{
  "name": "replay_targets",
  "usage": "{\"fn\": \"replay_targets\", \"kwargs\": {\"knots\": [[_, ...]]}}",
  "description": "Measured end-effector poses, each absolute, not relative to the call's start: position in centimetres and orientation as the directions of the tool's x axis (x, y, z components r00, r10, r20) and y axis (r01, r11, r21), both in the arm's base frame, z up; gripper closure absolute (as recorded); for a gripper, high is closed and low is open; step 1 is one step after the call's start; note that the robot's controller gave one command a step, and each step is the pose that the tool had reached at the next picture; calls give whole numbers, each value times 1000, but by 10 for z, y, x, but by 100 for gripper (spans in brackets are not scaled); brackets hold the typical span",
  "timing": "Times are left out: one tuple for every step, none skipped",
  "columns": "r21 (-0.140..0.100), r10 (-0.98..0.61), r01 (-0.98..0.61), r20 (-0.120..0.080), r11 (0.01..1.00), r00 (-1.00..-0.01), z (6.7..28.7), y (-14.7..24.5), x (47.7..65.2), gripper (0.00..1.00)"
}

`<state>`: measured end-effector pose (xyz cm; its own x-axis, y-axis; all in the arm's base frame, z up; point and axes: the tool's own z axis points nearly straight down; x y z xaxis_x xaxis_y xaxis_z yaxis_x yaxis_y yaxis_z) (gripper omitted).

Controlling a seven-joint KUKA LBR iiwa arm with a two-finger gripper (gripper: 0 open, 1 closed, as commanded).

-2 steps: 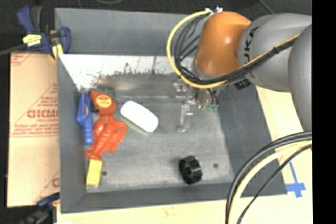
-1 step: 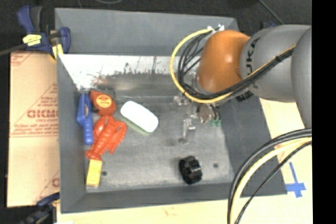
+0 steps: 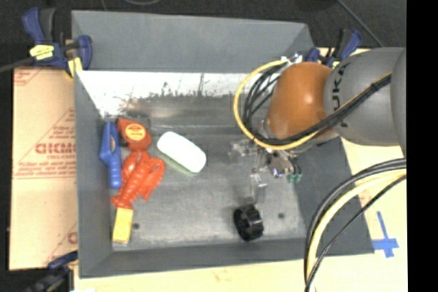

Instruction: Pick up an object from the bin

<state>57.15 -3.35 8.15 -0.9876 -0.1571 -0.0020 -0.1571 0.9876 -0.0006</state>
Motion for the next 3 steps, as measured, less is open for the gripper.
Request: {"fn": "replay_targets", "kwargs": {"knots": [[-3,-253,-253,-1,968,-968,72,-38,548,0],[0,-223,-223,-3,975,-975,71,-37,525,0],[0,-273,-273,-2,962,-962,72,-58,500,0]]}}
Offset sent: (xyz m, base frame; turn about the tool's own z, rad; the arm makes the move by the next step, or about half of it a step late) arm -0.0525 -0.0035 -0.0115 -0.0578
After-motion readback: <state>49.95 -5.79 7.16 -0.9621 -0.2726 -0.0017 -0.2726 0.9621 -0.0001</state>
